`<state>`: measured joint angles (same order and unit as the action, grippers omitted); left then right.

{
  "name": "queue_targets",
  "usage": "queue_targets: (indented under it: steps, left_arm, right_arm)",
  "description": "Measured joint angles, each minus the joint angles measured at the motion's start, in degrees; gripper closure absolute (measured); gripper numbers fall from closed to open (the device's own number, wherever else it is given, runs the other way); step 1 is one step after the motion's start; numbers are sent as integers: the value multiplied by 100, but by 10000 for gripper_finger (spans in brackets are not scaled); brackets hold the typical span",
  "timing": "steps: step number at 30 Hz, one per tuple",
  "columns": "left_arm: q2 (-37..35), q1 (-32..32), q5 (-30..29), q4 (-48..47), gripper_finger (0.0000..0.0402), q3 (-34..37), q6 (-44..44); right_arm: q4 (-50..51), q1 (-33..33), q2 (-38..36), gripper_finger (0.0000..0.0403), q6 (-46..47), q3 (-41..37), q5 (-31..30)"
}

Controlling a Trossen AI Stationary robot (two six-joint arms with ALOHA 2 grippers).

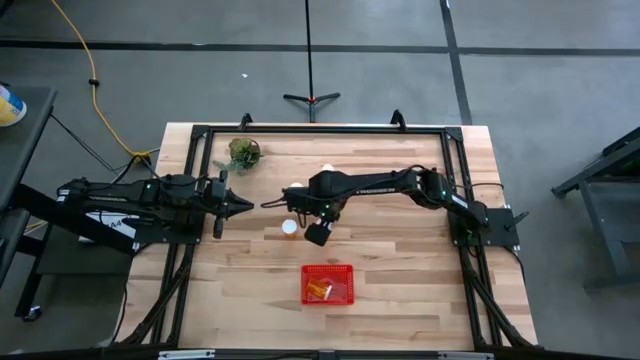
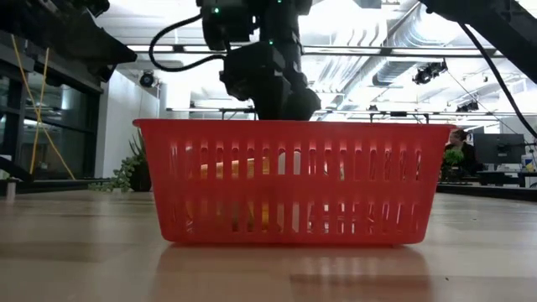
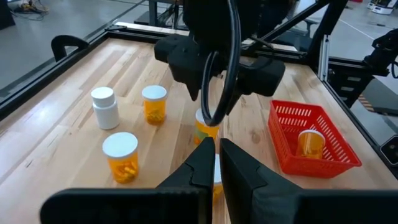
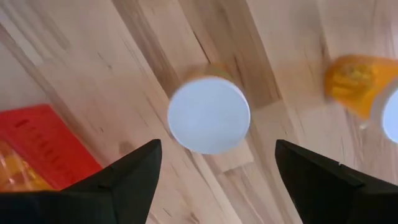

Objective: Pick and place pill bottles into a basket
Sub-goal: Put the orange pill bottle into the red bin

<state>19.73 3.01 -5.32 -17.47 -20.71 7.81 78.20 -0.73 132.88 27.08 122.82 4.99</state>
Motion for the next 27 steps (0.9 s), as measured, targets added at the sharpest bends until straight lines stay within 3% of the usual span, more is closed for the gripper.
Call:
queue_targets:
  steps: [27]
  left_arm:
    - [0, -1, -7, -22, 341, 0, 3]
  right_arm:
    - [-404, -13, 209, 97, -23, 3, -58]
